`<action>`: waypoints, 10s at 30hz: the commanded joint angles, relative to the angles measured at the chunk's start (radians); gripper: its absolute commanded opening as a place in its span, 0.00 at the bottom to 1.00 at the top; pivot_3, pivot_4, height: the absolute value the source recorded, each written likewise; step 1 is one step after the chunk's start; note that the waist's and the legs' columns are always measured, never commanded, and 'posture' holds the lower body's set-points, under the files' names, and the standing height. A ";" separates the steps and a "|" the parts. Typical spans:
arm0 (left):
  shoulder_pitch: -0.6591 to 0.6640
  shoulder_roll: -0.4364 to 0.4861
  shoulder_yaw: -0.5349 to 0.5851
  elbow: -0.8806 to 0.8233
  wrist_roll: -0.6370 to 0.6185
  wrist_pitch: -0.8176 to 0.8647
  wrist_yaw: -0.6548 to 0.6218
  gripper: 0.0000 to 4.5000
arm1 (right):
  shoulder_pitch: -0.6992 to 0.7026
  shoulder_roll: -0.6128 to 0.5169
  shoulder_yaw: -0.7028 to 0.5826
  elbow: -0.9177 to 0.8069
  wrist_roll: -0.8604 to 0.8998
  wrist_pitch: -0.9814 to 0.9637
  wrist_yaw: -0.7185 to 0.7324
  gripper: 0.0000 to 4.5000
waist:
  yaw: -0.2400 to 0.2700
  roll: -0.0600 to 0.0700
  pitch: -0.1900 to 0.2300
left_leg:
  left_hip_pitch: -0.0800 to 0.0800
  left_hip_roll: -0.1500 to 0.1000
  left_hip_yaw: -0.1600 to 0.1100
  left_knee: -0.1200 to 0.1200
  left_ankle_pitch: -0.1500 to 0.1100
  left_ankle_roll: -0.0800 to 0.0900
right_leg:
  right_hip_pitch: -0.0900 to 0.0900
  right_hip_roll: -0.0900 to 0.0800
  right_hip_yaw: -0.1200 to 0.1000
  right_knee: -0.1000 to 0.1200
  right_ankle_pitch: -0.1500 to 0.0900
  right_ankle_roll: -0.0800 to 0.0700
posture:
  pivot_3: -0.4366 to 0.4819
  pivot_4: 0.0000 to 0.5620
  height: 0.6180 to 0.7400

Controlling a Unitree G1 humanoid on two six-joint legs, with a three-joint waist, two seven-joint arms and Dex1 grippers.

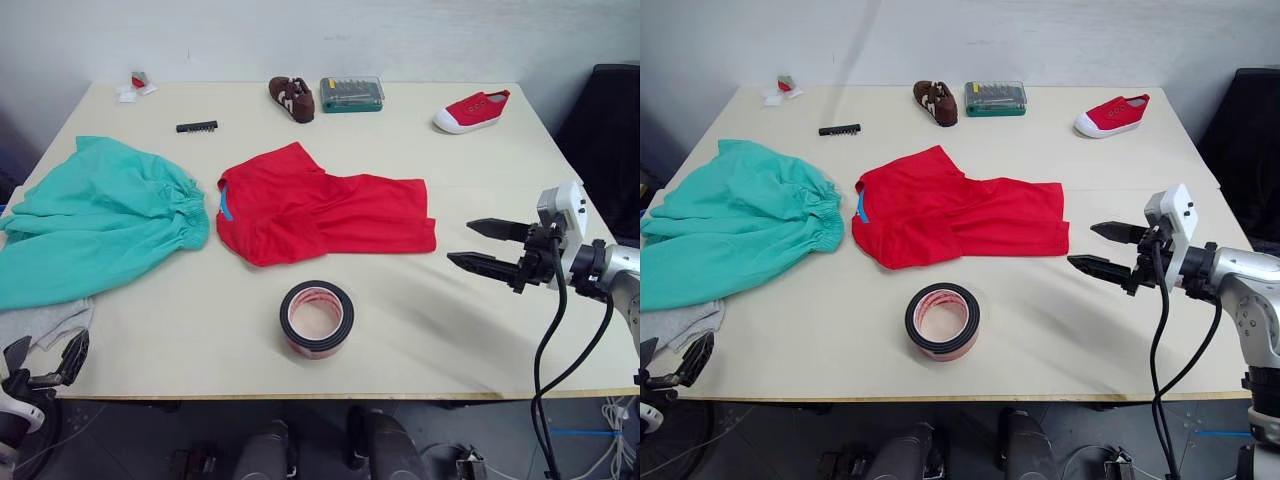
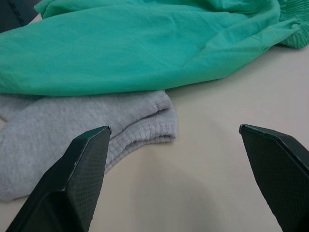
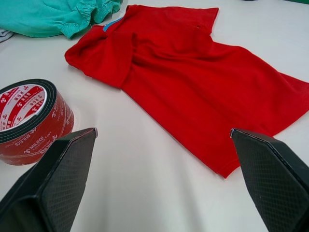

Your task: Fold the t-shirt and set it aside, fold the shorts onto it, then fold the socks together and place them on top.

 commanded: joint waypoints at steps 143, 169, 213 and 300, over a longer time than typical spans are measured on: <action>-1.353 -0.055 -1.093 0.887 0.664 -0.332 -0.582 0.80 | 0.124 0.108 0.232 -0.343 -0.361 -0.155 -0.260 1.00 | 0.025 -0.002 0.010 | -0.008 0.004 0.008 0.023 0.011 0.003 | -0.001 0.011 -0.001 0.014 0.006 0.010 | 0.48 0.27 1.00; -1.425 -0.082 -0.964 1.036 0.621 -0.317 -0.622 0.00 | 0.131 0.087 0.183 -0.247 -0.373 -0.198 -0.258 1.00 | 0.025 -0.002 0.010 | -0.008 0.004 0.008 0.023 0.011 0.003 | -0.002 0.009 -0.001 0.016 0.008 0.009 | 0.48 0.27 1.00; -1.434 -0.049 -0.939 0.964 0.540 -0.098 -0.799 0.00 | 0.132 0.143 0.219 -0.297 -0.332 -0.181 -0.212 1.00 | 0.021 -0.002 0.010 | -0.008 0.004 0.011 0.024 0.011 0.003 | -0.003 0.013 -0.001 0.017 0.009 0.009 | 0.48 0.27 1.00; -1.235 0.239 -0.830 0.630 0.307 0.209 -0.932 0.00 | -0.031 0.201 0.218 -0.008 -0.279 0.068 -0.256 0.08 | 0.001 -0.002 0.010 | -0.008 0.005 0.011 0.027 0.011 0.003 | -0.004 0.009 0.004 0.020 0.008 0.008 | 0.48 0.27 1.00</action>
